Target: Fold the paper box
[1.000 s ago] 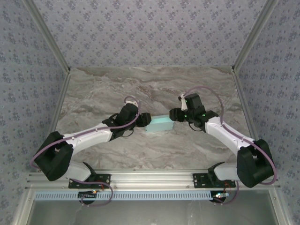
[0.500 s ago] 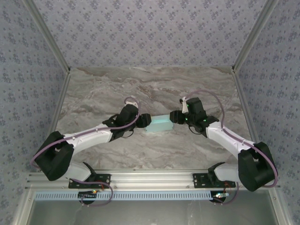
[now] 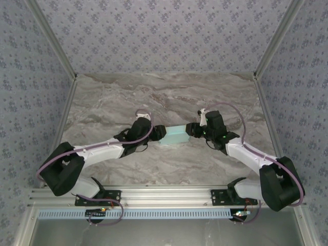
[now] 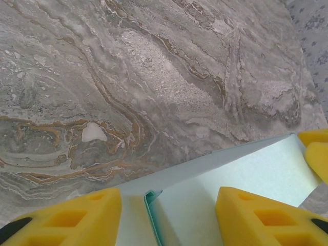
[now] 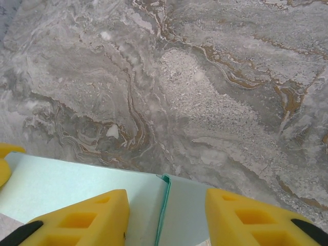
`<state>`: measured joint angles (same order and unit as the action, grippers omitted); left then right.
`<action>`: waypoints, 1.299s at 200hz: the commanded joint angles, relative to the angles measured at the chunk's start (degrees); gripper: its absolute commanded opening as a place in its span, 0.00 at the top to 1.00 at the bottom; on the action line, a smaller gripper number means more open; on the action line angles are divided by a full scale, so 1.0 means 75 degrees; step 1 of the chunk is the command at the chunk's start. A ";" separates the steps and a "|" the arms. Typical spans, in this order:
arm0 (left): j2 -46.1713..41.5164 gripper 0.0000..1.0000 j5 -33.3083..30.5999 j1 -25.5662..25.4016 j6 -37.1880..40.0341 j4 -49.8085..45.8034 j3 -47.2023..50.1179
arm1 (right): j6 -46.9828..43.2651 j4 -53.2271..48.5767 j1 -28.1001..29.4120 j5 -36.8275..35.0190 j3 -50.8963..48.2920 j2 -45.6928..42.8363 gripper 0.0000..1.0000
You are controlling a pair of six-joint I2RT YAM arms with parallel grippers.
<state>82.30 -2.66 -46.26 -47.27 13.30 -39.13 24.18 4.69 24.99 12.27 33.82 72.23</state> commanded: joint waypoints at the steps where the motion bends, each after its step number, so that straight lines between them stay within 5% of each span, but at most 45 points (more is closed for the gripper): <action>1: 0.0607 0.48 0.0199 -0.0222 -0.0129 -0.1140 0.0486 | 0.0099 -0.1502 0.0061 -0.0204 -0.0746 0.0522 0.56; 62: 0.0467 0.53 -0.0066 -0.0235 -0.0156 -0.1010 0.0560 | 0.0068 -0.1484 0.0136 -0.0227 -0.0621 0.0611 0.60; 131: -0.0503 0.33 -0.0349 -0.0081 0.0448 -0.2046 -0.0253 | 0.0053 -0.1702 0.0224 -0.0451 -0.0555 0.0210 0.61; 260: -0.1202 0.26 0.0845 0.0097 -0.0321 -0.1706 0.0219 | 0.0067 -0.1696 0.0299 -0.0561 -0.0471 0.0236 0.61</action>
<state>75.05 1.17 -45.76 -47.90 0.19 -39.05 25.30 6.46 26.57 10.52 32.95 71.24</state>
